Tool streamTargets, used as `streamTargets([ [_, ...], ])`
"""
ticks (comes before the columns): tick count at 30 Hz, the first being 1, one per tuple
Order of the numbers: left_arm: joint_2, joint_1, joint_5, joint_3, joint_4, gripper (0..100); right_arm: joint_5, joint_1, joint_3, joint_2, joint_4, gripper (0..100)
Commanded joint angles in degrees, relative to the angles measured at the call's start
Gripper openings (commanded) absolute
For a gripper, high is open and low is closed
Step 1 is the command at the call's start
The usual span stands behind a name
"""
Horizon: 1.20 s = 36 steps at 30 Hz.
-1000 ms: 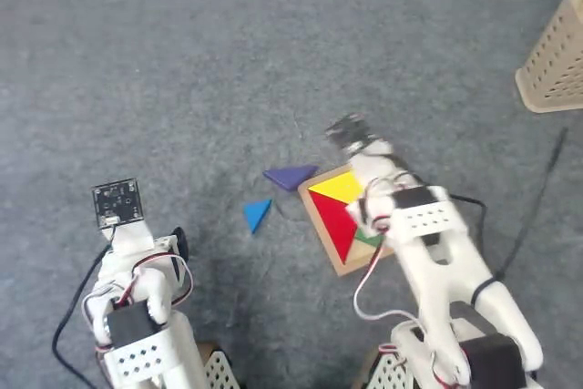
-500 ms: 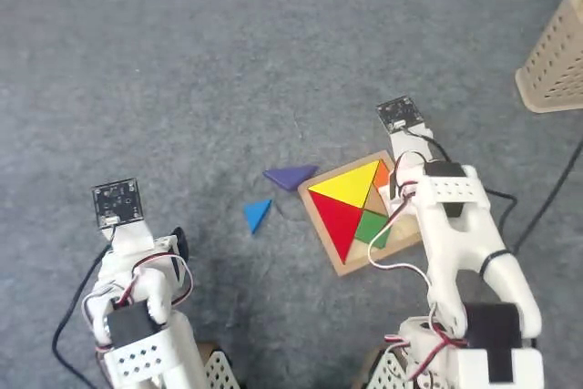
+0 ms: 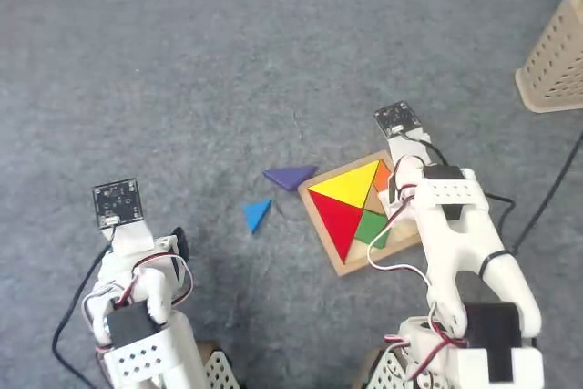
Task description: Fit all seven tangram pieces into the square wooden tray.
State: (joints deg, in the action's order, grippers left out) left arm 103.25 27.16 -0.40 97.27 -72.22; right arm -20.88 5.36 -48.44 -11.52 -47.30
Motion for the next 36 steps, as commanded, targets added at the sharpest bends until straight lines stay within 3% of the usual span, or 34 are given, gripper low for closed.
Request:
streamTargets([
  [1,1.14,0.26,-0.35,-0.75,-0.18,22,-1.49,0.04,-0.26,-0.40,1.27,13.7],
  [6,1.14,0.26,-0.35,-0.75,-0.18,22,-1.49,-0.04,-0.53,-0.40,1.27,5.0],
  [16,1.14,0.26,-0.35,-0.75,-0.18,22,-1.23,-0.13,0.70,3.03,1.27,4.9],
  [21,1.14,0.26,-0.35,-0.75,-0.18,22,3.78,-2.95,4.48,6.20,-0.04,4.4],
  [36,1.14,0.26,-0.35,-0.75,-0.18,22,3.78,0.84,4.48,6.73,-2.51,15.8],
])
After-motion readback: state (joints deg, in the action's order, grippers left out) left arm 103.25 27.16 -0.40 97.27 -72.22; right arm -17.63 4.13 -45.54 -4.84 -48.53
